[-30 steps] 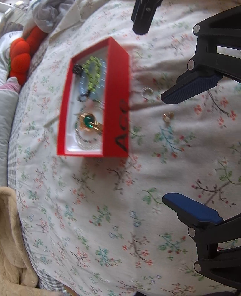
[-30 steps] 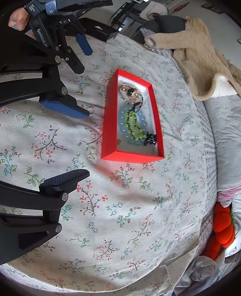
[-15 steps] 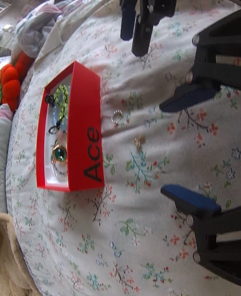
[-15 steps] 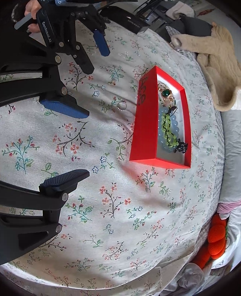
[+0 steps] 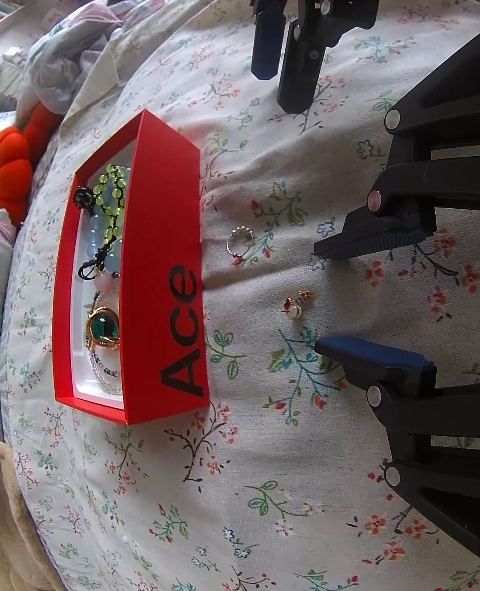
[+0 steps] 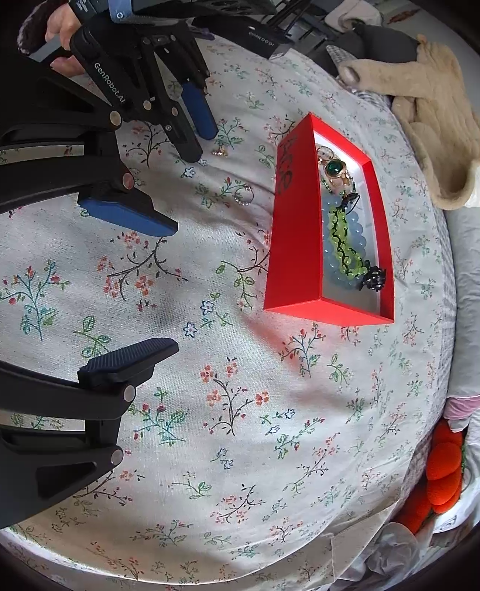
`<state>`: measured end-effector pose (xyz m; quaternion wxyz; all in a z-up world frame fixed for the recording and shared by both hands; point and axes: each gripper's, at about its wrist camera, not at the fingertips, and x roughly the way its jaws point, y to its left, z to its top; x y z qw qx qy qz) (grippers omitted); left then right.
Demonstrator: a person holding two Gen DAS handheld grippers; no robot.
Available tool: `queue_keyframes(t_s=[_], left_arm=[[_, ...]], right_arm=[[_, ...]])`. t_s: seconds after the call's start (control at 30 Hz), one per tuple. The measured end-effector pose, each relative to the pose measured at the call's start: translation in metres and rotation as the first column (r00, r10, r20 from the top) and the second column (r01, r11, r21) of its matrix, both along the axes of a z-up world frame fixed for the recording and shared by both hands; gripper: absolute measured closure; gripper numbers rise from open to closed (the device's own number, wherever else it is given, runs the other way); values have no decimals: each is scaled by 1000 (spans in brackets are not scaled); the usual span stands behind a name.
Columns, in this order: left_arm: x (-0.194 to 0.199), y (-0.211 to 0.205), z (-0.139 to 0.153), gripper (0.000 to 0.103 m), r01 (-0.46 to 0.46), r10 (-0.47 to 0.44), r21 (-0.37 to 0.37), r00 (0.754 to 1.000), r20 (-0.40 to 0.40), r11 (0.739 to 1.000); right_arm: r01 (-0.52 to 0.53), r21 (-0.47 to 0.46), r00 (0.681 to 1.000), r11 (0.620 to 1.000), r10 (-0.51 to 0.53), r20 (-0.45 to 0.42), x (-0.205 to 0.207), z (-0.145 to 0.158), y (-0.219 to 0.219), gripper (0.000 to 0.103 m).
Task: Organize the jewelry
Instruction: 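Move the left tool to the pearl-topped gold stud earring and grasp it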
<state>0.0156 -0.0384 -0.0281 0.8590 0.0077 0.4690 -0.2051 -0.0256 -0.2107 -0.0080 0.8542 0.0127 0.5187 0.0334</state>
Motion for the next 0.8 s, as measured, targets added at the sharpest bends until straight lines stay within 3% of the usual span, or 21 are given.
queue_keyframes(t_s=[0.3, 0.4, 0.63, 0.8], left_arm=[[10, -3, -1, 88, 0, -1, 10, 1000, 2, 1000], [12, -5, 0, 100, 14, -15, 29, 1000, 2, 999], [17, 8, 9, 100, -31, 31, 10, 999, -25, 999], [16, 23, 13, 100, -68, 70, 38, 997, -40, 997]], right_arm=[[-12, -9, 1000, 1000, 12, -8, 3, -3, 4, 43], [-9, -8, 1000, 1000, 9, -6, 3, -3, 5, 43], [-26, 14, 999, 1000, 25, 19, 8, 3, 15, 43], [-35, 21, 997, 999, 33, 64, 15, 1, 29, 43]])
